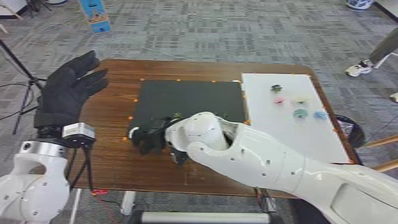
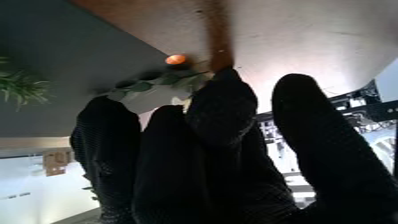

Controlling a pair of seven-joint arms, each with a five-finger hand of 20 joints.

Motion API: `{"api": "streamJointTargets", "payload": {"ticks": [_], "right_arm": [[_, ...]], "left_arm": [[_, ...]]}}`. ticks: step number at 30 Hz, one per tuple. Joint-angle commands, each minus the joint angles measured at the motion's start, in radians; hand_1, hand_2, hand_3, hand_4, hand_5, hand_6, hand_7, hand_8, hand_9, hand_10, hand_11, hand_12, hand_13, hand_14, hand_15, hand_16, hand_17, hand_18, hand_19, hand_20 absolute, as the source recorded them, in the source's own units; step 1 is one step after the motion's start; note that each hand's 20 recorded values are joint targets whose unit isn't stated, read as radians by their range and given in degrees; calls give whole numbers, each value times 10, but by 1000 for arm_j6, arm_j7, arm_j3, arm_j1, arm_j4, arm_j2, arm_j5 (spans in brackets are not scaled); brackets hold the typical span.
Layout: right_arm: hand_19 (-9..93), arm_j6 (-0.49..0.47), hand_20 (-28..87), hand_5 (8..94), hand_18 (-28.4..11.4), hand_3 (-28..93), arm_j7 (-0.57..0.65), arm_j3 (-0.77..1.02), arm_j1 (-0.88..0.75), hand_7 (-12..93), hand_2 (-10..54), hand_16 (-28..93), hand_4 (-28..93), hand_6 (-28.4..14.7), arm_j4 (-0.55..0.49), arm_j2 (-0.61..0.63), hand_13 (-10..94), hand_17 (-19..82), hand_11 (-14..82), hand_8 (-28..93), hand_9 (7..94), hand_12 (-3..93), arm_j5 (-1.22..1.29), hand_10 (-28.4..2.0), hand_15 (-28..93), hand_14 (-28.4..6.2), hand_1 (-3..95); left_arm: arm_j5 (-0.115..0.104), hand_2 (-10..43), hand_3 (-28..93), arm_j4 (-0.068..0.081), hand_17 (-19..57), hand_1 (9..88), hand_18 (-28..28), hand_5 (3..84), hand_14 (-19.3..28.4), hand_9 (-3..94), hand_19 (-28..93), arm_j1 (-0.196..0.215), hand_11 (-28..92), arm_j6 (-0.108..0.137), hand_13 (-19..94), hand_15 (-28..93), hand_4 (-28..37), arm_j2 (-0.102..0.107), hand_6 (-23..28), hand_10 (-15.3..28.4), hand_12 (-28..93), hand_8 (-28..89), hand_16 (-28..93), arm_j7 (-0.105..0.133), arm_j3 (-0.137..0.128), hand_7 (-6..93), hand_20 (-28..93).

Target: Arrange flowers

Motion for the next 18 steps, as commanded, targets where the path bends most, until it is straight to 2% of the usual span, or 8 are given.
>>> {"api": "streamJointTargets", "payload": {"ticks": [1,5,7,9,12,15,16,18], "right_arm": [[932,-68,731,436,-234,826,-51,116,-98,175,140,390,-216,-11,-119,62,854,572,579,-139,870,337,51,-91,830,-59,241],[932,-111,725,450,-234,826,-89,298,-217,177,131,388,-221,-11,-260,187,851,568,573,-137,867,333,136,-93,829,-59,238],[932,-132,721,472,-233,823,-98,414,-288,175,129,387,-227,-11,-320,267,847,563,566,-135,866,331,209,-93,827,-59,240],[932,-119,716,485,-233,821,-92,530,-355,175,127,386,-229,-10,-352,349,843,557,553,-132,866,327,284,-94,824,-60,242],[932,-8,698,524,-233,792,-42,685,-471,169,72,384,-242,-7,-401,485,820,528,460,-125,863,295,350,-99,819,-67,254],[932,218,690,534,-232,780,54,782,-586,168,20,379,-254,-8,-421,623,795,503,334,-120,821,260,321,-110,824,-71,245],[932,247,686,536,-234,781,95,809,-613,168,12,378,-256,-8,-420,648,785,490,310,-119,804,251,284,-112,825,-73,244],[932,304,660,536,-234,777,182,845,-650,172,-6,371,-263,-10,-401,684,758,458,277,-117,752,236,201,-118,824,-82,249]], "left_arm": [[-1,-81,730,-14,-72,234,238,341,146,272,494,44,251,-10,254,312,-283,-29,45,123,153,-107,5,-28,-29,218,138],[3,-81,729,-23,-73,235,239,341,146,272,495,63,250,-12,254,311,-283,-38,45,123,152,-107,5,-32,-43,217,139],[3,-81,729,-30,-73,235,238,341,147,272,494,81,250,-4,254,311,-283,-44,45,122,153,-107,5,-36,-55,218,139],[3,-80,728,-31,-73,235,238,341,147,273,494,87,250,6,253,310,-283,-48,44,122,153,-107,5,-38,-59,219,139],[5,-79,729,-39,-73,235,238,342,147,274,494,110,251,13,253,310,-283,-57,45,123,153,-107,5,-41,-71,218,139],[7,-79,727,-50,-73,236,238,342,147,274,494,139,251,13,254,311,-283,-70,45,122,153,-107,6,-39,-83,218,139],[6,-79,728,-56,-73,236,238,342,147,274,494,151,250,16,254,311,-283,-75,45,123,153,-107,6,-38,-86,218,139],[6,-79,728,-54,-73,236,238,342,147,274,494,149,250,13,255,311,-283,-75,45,123,153,-107,5,-42,-82,218,139]]}}
